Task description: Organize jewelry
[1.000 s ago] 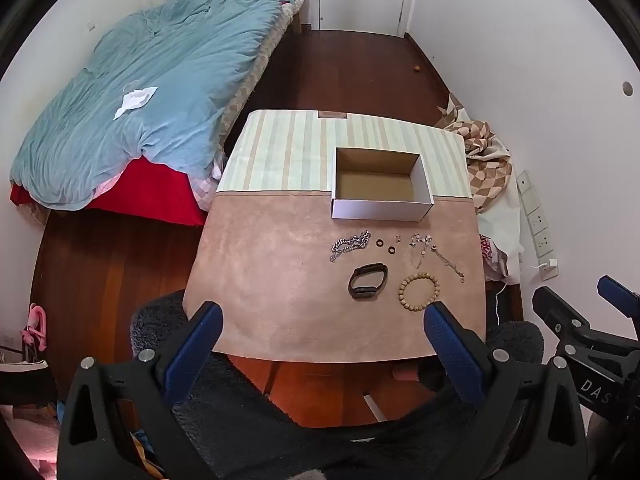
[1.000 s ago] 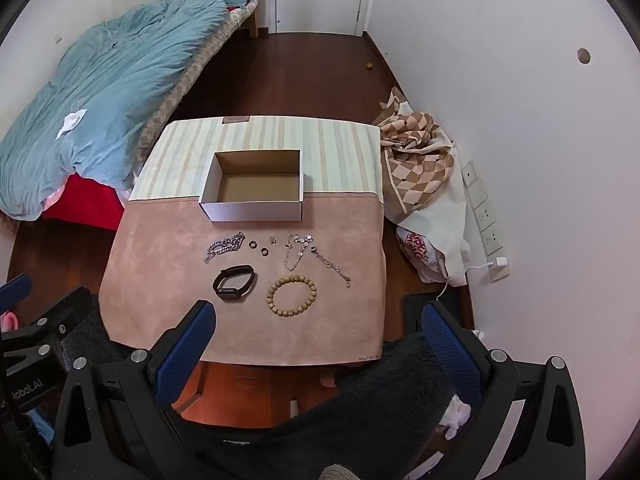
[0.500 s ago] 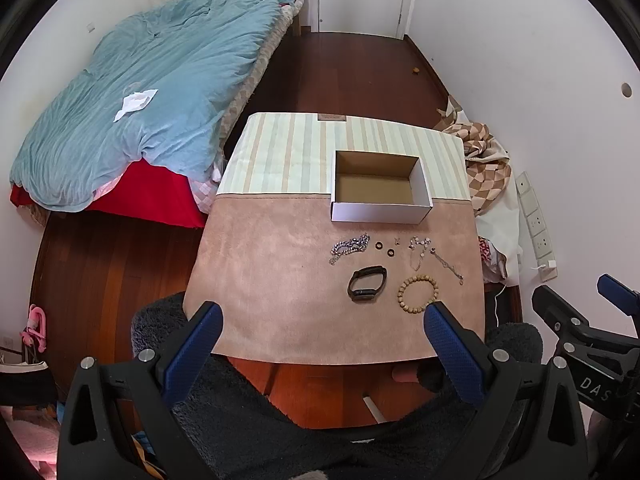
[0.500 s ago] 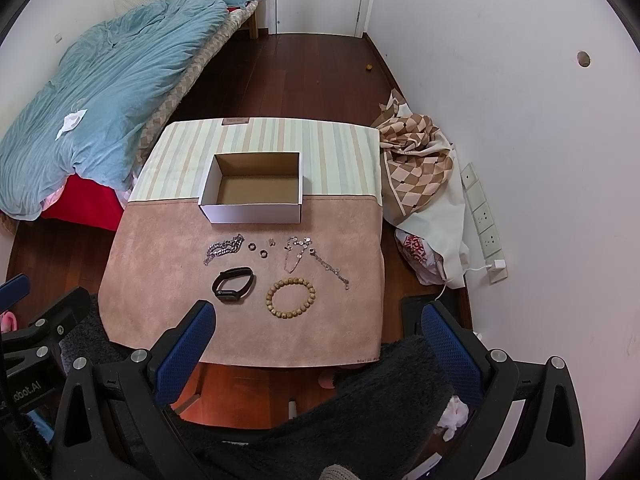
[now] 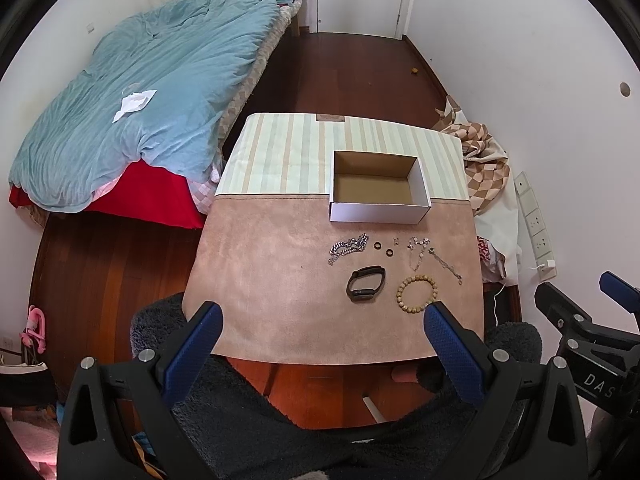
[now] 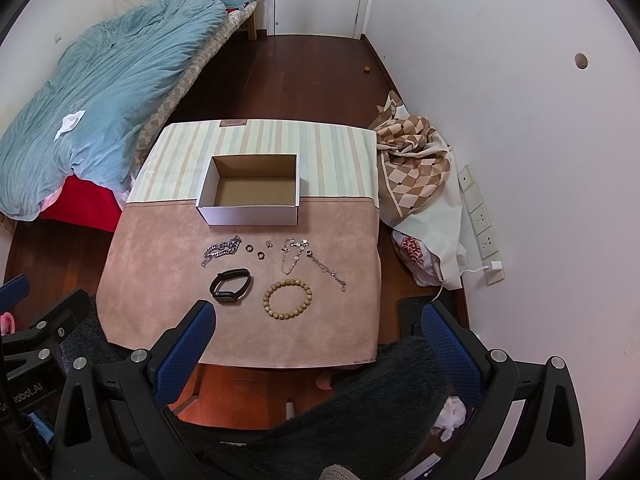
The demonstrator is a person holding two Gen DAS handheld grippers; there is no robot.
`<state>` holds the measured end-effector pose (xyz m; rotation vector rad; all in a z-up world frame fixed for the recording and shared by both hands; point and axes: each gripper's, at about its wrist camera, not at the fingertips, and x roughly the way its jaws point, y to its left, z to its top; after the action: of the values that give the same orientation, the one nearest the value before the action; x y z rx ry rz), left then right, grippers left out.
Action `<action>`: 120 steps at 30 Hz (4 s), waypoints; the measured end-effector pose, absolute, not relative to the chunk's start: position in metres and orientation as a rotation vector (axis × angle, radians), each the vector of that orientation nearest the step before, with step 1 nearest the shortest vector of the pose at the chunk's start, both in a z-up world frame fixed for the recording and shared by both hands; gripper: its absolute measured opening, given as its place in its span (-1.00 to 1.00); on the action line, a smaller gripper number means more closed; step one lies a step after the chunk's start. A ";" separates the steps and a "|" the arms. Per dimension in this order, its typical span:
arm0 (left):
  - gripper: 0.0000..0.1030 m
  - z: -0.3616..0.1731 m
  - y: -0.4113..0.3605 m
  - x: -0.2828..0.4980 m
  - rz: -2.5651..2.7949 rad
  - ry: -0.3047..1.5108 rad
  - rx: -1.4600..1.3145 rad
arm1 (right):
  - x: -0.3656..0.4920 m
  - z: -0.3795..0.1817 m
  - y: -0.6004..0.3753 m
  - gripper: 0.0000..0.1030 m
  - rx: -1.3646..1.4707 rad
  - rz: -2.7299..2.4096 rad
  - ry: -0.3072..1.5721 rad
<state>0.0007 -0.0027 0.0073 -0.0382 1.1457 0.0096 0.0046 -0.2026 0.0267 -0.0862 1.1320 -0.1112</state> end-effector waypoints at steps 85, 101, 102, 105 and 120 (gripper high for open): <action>0.98 -0.203 -0.018 0.108 0.072 1.386 0.124 | 0.084 -0.227 -0.265 0.47 0.091 -0.256 1.470; -0.09 -0.280 -0.039 0.132 -0.102 1.505 0.076 | 0.081 -0.271 -0.265 -0.80 0.160 -0.197 1.522; -0.24 -0.280 -0.040 0.132 -0.110 1.499 0.084 | 0.080 -0.271 -0.267 -0.80 0.165 -0.195 1.526; -0.77 -0.279 -0.040 0.130 -0.125 1.490 0.094 | 0.080 -0.271 -0.271 -0.80 0.173 -0.187 1.529; -0.95 -0.273 -0.008 0.105 -0.084 1.460 0.059 | 0.079 -0.269 -0.255 -0.81 0.078 -0.197 1.467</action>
<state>0.1049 -0.0077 -0.2726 0.0588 1.4600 -0.0840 0.0785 -0.2546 -0.2688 0.0778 1.4671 -0.1973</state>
